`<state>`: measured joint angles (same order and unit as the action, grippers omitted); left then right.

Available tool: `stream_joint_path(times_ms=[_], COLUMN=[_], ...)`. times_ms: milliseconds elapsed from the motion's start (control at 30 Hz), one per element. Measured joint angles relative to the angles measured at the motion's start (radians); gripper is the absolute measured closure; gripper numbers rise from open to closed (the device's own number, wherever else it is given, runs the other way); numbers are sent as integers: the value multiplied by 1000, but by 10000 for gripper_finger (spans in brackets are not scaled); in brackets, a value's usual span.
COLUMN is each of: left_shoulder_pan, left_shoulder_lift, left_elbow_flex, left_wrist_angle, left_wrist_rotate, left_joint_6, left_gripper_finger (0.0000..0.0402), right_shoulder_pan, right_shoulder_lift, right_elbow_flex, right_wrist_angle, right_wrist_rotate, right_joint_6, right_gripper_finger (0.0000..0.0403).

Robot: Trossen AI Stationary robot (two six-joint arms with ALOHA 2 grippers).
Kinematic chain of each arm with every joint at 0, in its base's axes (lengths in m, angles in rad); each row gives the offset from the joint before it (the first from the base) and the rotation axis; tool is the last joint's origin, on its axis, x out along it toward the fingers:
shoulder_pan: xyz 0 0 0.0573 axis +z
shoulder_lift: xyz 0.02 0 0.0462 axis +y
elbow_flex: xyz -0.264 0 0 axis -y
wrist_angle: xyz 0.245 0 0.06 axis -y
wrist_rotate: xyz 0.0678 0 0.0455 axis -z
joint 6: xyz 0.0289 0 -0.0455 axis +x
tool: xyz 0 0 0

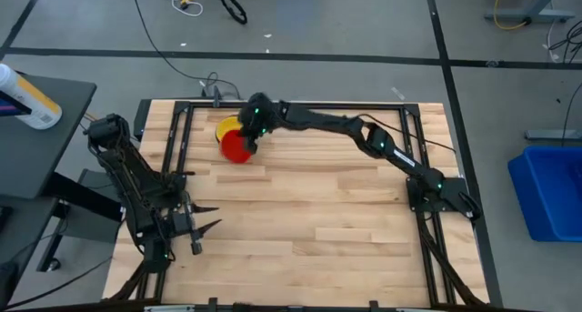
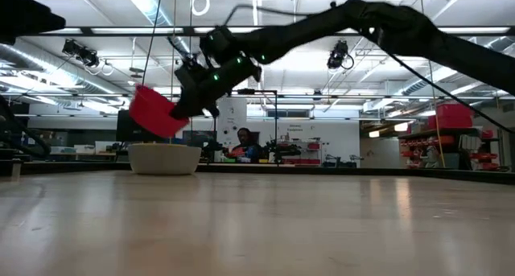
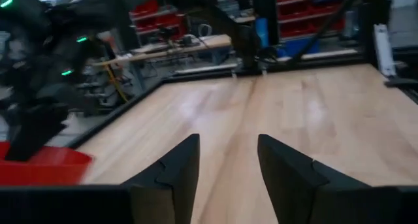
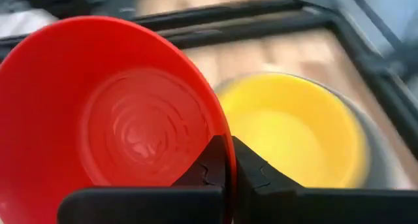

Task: Nest bowls inside each other
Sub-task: Stack the red bowl on the yellow bowl

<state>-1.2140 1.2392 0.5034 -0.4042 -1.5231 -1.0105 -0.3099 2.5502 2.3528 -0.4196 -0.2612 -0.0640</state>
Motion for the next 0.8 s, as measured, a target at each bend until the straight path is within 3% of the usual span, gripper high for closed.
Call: stream_joint_path(times_ms=[300, 600, 800], left_shoulder_pan=[81, 137, 270], left_shoulder_lift=[0, 0, 6], left_elbow_flex=[0, 0, 0], left_wrist_angle=[0, -1, -1], left_wrist_rotate=[-19, -49, -57], left_joint_6=[-2, -134, -268], left_gripper_finger=[259, 260, 260], right_shoulder_pan=[158, 193, 213], right_shoulder_lift=[-83, -135, -135], right_elbow_flex=[0, -1, -1], right_wrist_angle=[0, 89, 202], right_wrist_rotate=[254, 635, 679], right_joint_6=[-114, -182, -245], right_gripper_finger=[401, 402, 402])
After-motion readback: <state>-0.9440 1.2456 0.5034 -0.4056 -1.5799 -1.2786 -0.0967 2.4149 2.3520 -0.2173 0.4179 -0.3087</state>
